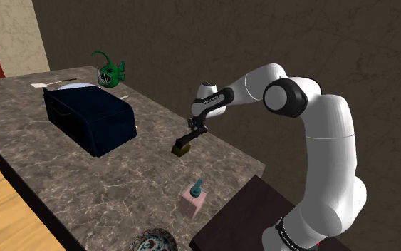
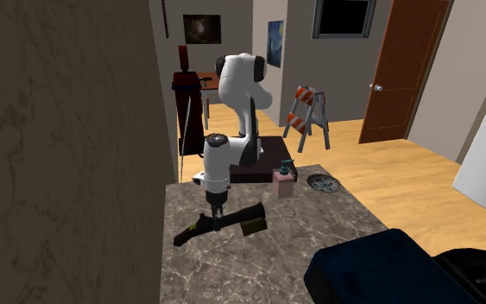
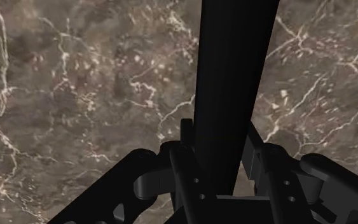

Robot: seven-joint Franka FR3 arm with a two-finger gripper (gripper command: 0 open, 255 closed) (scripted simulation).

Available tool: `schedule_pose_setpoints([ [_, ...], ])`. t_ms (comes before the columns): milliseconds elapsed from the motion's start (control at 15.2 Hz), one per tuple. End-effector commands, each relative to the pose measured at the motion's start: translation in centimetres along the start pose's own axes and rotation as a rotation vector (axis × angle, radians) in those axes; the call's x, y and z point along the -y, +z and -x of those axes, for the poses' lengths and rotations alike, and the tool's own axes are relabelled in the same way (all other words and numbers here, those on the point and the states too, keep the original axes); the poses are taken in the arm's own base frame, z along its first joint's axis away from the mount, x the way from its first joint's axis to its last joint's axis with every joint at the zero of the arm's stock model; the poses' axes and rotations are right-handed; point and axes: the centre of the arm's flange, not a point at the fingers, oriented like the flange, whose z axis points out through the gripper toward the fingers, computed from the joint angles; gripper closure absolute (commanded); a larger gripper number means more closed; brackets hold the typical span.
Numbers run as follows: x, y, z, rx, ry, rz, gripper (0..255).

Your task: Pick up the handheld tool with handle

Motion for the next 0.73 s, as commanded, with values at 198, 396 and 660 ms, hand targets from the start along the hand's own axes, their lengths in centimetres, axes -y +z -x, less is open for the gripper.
schedule_pose_setpoints([
  [198,-0.1,-2.7,0.0,0.000,0.000,-0.001,255],
  [396,0.0,-4.3,-0.1,0.000,0.000,-0.001,255],
  [660,0.0,-5.4,-0.1,0.000,0.000,-0.001,255],
])
